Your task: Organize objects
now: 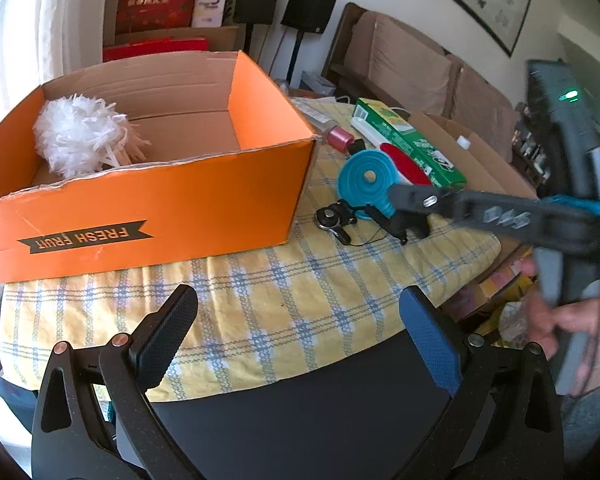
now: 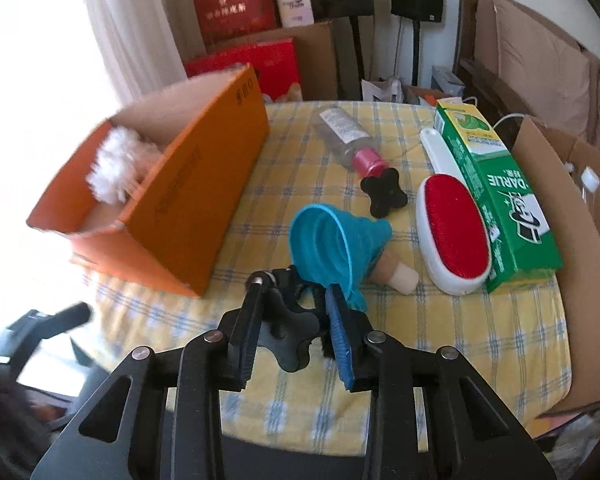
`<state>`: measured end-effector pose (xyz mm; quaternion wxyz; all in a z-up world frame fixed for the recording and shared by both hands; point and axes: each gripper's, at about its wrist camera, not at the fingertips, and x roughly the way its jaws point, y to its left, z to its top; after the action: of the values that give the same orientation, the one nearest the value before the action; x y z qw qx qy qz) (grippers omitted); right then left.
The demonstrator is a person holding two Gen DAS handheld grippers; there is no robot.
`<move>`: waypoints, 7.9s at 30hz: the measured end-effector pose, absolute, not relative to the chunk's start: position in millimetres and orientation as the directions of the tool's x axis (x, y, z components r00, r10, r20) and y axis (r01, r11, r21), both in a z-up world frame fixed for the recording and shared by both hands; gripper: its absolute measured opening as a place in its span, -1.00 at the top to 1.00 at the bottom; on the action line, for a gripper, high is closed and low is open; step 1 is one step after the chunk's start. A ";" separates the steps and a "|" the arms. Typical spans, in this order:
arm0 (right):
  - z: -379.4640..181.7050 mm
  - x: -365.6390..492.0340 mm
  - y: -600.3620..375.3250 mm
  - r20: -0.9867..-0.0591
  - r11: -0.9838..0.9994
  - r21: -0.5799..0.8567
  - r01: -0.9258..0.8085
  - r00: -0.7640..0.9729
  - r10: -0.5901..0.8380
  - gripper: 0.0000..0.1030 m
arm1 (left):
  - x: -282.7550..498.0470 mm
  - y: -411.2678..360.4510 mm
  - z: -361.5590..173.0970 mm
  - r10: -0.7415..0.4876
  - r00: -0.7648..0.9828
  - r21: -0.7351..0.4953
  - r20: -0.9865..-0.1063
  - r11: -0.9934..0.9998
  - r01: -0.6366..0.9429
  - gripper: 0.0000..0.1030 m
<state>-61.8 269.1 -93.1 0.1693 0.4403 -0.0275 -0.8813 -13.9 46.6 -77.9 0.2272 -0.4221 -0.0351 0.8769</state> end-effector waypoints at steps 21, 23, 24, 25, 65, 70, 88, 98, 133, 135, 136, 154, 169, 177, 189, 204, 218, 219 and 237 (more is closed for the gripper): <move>-65.1 -29.7 350.4 -0.734 -0.958 0.257 0.127 -0.620 -0.278 0.38 | -25.4 93.6 -42.9 0.540 -0.482 -0.332 -0.690 -0.828 -0.452 -0.89; -67.8 -30.0 353.6 -0.736 -0.958 0.261 0.121 -0.617 -0.278 0.38 | -33.7 97.6 -35.1 0.557 -0.473 -0.355 -0.683 -0.819 -0.451 -0.89; -68.8 -30.3 355.4 -0.736 -0.958 0.262 0.119 -0.617 -0.278 0.38 | -40.6 100.7 -29.6 0.562 -0.471 -0.364 -0.680 -0.816 -0.449 -0.89; -69.9 -30.6 356.7 -0.737 -0.957 0.264 0.116 -0.616 -0.278 0.38 | -45.2 102.5 -25.9 0.565 -0.472 -0.369 -0.677 -0.815 -0.446 -0.89; -86.3 -50.3 384.7 -0.750 -0.951 0.299 0.081 -0.596 -0.287 0.38 | -208.0 220.3 -86.5 0.345 -0.300 -0.231 -0.889 -0.905 -0.356 -0.08; -88.9 -51.0 385.0 -0.752 -0.950 0.302 0.080 -0.592 -0.289 0.38 | -210.4 222.6 -94.2 0.349 -0.285 -0.238 -0.893 -0.902 -0.359 0.22; -79.6 -54.2 380.1 -0.748 -0.956 0.279 0.094 -0.603 -0.277 0.38 | -200.1 210.7 -72.5 0.420 -0.313 -0.303 -0.852 -0.883 -0.360 0.80; -51.4 -72.6 373.8 -0.723 -0.965 0.240 0.107 -0.644 -0.251 0.38 | -166.7 183.3 -25.1 0.456 -0.421 -0.301 -0.784 -0.873 -0.385 0.80; 14.0 -86.0 274.1 -0.677 -0.960 0.135 0.246 -0.684 -0.271 0.38 | -114.7 65.3 31.1 0.350 -0.610 -0.216 -0.711 -0.934 -0.284 0.80; 14.8 -87.0 265.0 -0.676 -0.956 0.137 0.258 -0.682 -0.280 0.38 | -114.7 56.9 32.2 0.342 -0.614 -0.213 -0.711 -0.937 -0.276 0.80; 14.9 -87.9 260.3 -0.676 -0.955 0.137 0.264 -0.679 -0.286 0.38 | -114.7 50.9 32.9 0.337 -0.617 -0.213 -0.711 -0.940 -0.268 0.80; -12.3 -100.4 164.0 -0.717 -0.897 0.162 0.411 -0.575 -0.393 0.38 | -111.0 -22.1 2.3 0.284 -0.594 -0.224 -0.753 -0.959 -0.174 0.80; -47.9 -104.2 121.3 -0.756 -0.862 0.187 0.470 -0.491 -0.432 0.38 | -113.5 -51.3 -29.2 0.253 -0.554 -0.229 -0.793 -0.967 -0.114 0.80; -61.2 -102.4 100.7 -0.768 -0.841 0.213 0.497 -0.447 -0.459 0.38 | -110.6 -68.6 -40.1 0.216 -0.545 -0.207 -0.810 -0.975 -0.079 0.80; -64.9 -103.6 92.4 -0.763 -0.828 0.262 0.495 -0.419 -0.492 0.14 | -106.1 -86.6 -37.5 0.168 -0.559 -0.181 -0.812 -0.983 -0.032 0.15; -23.2 -99.8 150.0 -0.718 -0.896 0.159 0.414 -0.574 -0.393 -0.76 | -100.3 -82.2 -15.7 0.168 -0.638 -0.195 -0.752 -0.980 -0.029 -1.00; -3.0 -84.1 229.0 -0.697 -0.949 0.120 0.291 -0.656 -0.290 -0.86 | -83.9 -50.1 -1.6 0.262 -0.667 -0.251 -0.698 -0.961 -0.115 -1.00; -3.3 -83.3 235.2 -0.699 -0.952 0.120 0.280 -0.658 -0.282 -0.86 | -81.3 -47.3 -0.9 0.273 -0.667 -0.257 -0.693 -0.958 -0.125 -1.00; -36.6 -70.7 315.8 -0.742 -0.976 0.167 0.139 -0.634 -0.218 -0.86 | -26.4 4.9 -11.0 0.406 -0.623 -0.287 -0.669 -0.914 -0.287 -0.99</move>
<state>-70.7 315.9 -36.6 0.0987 0.4162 -0.0473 -0.9027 -26.4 4.9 -11.0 0.1932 -0.3890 -0.0764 0.8975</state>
